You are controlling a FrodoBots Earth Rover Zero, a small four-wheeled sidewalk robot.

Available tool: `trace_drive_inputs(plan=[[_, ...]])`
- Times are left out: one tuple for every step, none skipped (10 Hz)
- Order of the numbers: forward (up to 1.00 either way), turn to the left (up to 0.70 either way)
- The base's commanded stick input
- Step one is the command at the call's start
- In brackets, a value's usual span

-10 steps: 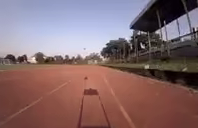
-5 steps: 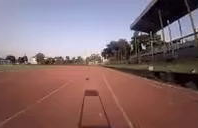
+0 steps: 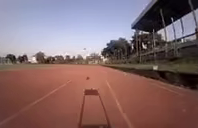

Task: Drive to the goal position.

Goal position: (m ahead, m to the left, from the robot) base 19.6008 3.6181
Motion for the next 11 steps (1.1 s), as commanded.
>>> trace_drive_inputs(plan=[[0.7,0.0],[0.7,0.0],[0.7,0.0],[0.7,0.0],[0.7,0.0],[0.7,0.0],[0.7,0.0],[0.7,0.0],[0.7,0.0],[0.7,0.0],[0.7,0.0]])
